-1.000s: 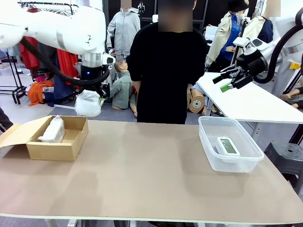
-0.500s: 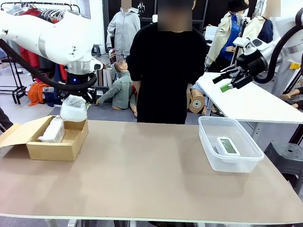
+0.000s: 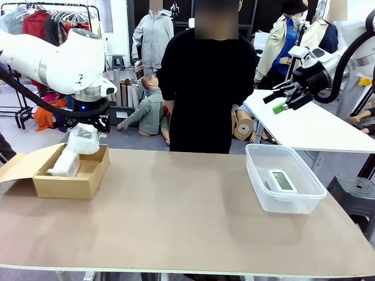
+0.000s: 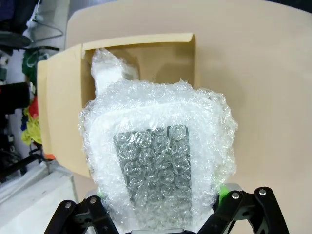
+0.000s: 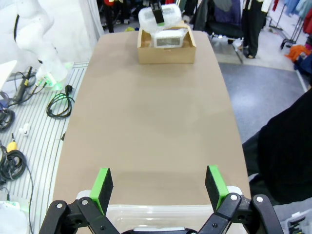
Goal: Separate and place wrapped and unwrapped clocks.
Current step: If the picked Digital clock is wrapped, place it in the Package Box ; if not, place it in the Organizing box.
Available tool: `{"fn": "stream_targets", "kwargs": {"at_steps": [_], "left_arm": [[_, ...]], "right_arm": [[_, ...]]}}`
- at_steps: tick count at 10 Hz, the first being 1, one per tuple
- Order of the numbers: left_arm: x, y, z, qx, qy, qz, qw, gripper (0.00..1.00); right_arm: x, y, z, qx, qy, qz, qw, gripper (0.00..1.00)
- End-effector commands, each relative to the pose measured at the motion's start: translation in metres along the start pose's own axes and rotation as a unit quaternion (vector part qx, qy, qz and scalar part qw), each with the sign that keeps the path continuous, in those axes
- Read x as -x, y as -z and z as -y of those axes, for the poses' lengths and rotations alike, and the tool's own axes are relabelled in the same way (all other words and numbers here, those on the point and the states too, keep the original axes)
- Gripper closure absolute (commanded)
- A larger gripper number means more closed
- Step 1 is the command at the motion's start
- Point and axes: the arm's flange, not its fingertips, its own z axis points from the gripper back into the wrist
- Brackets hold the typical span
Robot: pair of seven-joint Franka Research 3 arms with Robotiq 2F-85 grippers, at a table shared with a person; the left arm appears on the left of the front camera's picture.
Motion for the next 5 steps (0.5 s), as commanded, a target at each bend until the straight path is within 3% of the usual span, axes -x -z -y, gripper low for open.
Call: {"fn": "stream_targets", "kwargs": {"at_steps": [1,2,5], "left_arm": [[-0.011,-0.008,-0.005,-0.008,-0.096,-0.026,0.995,1.00],[0.000,0.000,0.000,0.000,0.000,0.000,1.000,1.00],[0.000,0.000,0.000,0.000,0.000,0.000,1.000,1.00]], "right_arm": [[-0.002,0.000,-0.001,0.001,-0.001,0.004,1.000,0.00],[-0.002,0.000,-0.001,0.001,-0.001,0.004,1.000,0.00],[-0.002,0.000,-0.001,0.001,-0.001,0.004,1.000,0.00]]}}
